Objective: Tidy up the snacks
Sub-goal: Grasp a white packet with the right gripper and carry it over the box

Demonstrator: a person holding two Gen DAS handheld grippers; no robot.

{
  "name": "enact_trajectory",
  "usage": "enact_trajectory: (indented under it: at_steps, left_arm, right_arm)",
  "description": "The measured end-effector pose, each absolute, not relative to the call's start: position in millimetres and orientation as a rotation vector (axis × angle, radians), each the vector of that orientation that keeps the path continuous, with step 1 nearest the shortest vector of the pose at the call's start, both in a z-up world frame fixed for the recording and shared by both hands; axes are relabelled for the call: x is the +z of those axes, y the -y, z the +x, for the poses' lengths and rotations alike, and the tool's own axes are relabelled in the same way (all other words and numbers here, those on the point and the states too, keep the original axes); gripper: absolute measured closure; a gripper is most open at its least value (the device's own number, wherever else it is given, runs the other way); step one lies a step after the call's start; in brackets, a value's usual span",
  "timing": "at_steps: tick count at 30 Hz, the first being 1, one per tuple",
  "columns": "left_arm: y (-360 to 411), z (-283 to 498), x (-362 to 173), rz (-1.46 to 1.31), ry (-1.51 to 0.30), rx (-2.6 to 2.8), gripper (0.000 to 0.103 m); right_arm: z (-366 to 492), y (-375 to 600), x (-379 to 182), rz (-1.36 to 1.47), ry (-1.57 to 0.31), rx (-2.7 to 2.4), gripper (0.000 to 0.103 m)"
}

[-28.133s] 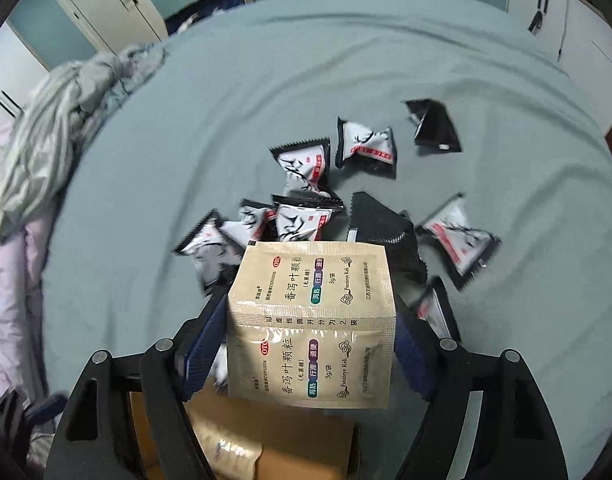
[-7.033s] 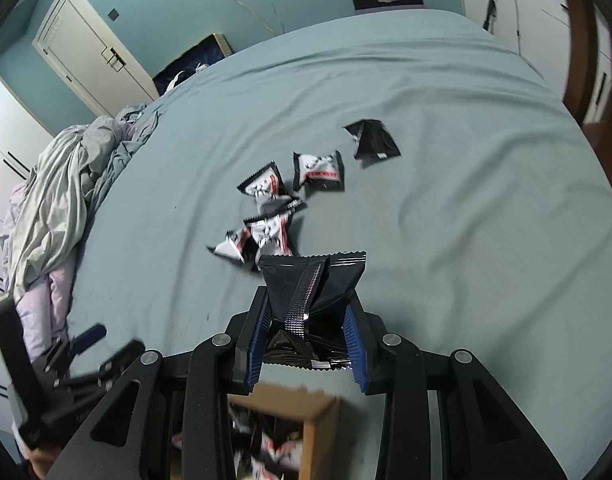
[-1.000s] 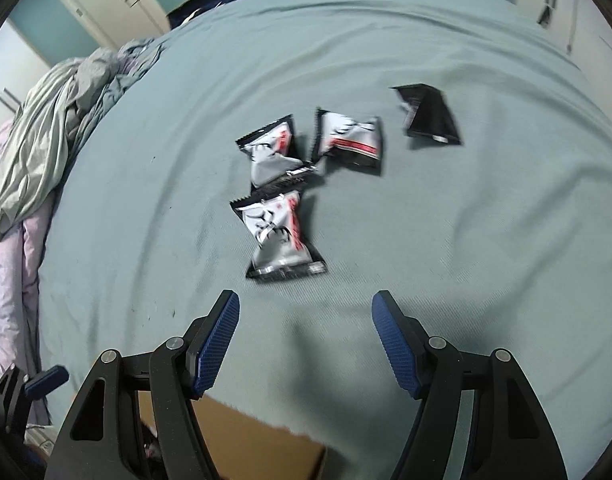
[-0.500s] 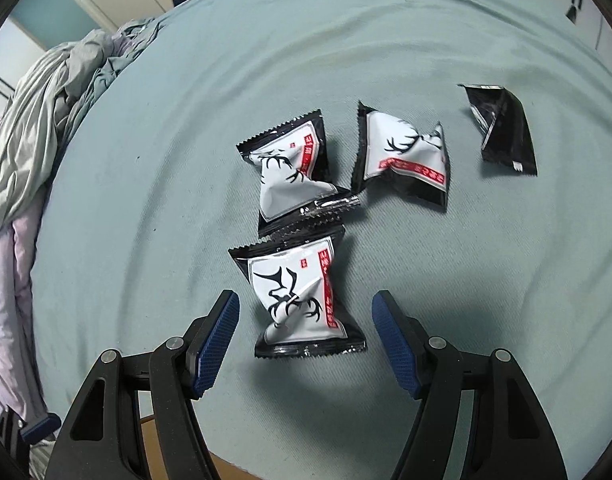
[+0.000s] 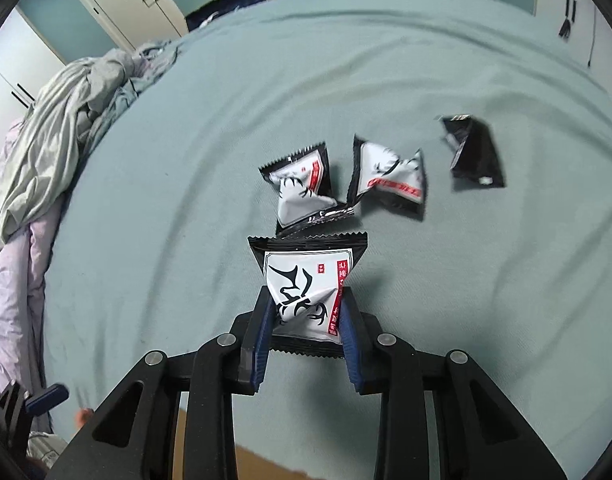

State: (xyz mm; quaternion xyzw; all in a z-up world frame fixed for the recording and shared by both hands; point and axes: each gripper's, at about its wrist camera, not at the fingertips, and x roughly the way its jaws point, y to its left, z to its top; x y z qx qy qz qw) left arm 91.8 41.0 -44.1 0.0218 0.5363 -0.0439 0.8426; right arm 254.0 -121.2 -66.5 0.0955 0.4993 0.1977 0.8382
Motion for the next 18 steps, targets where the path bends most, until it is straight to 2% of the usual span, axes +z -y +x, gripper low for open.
enact_trajectory:
  at_steps: [18]
  left_arm:
    - [-49, 94, -37, 0.097, -1.082, 0.011, 0.014]
  right_arm:
    - [79, 167, -1, 0.197, -0.909, 0.390, 0.074]
